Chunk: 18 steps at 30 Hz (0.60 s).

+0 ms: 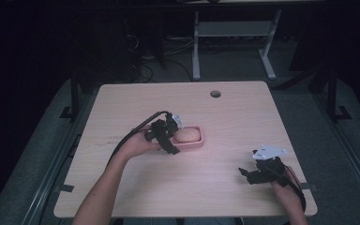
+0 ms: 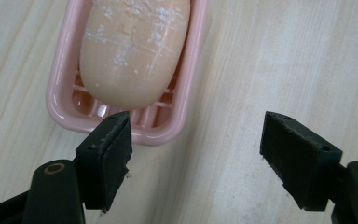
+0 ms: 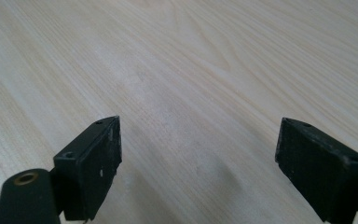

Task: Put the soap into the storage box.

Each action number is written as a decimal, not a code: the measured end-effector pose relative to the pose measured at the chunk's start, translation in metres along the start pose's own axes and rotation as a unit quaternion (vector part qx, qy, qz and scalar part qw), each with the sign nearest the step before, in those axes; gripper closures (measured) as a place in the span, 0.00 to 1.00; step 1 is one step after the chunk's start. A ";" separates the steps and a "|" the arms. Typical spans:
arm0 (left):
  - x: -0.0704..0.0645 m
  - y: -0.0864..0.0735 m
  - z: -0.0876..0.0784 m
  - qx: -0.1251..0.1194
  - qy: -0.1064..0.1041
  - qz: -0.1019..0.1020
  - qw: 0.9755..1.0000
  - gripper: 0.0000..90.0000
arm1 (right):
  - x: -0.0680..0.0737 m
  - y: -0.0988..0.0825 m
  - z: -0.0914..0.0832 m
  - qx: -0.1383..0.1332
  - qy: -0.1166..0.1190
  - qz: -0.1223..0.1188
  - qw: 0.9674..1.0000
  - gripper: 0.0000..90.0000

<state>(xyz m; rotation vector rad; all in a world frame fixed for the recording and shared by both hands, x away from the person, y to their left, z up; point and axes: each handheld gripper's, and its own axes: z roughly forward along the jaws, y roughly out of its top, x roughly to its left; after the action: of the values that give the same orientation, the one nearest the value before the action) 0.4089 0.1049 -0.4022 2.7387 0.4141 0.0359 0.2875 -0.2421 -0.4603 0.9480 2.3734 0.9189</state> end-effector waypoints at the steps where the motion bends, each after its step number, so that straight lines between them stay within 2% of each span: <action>1: -0.001 -0.001 -0.001 0.002 0.000 0.001 1.000 0.26 | 0.000 0.000 0.000 0.000 -0.001 0.001 1.000 0.15; 12: -0.009 -0.008 -0.009 -0.007 0.004 0.005 1.000 0.26 | 0.000 0.000 -0.001 -0.001 -0.008 0.003 1.000 0.15; 18: -0.010 -0.018 -0.007 -0.003 0.003 -0.004 1.000 0.26 | 0.000 0.000 -0.001 -0.002 -0.011 0.007 1.000 0.15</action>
<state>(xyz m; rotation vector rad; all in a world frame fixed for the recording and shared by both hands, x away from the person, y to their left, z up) 0.3934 0.1202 -0.4021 2.7321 0.4269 0.0443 0.2864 -0.2427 -0.4596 0.9704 2.3481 0.9147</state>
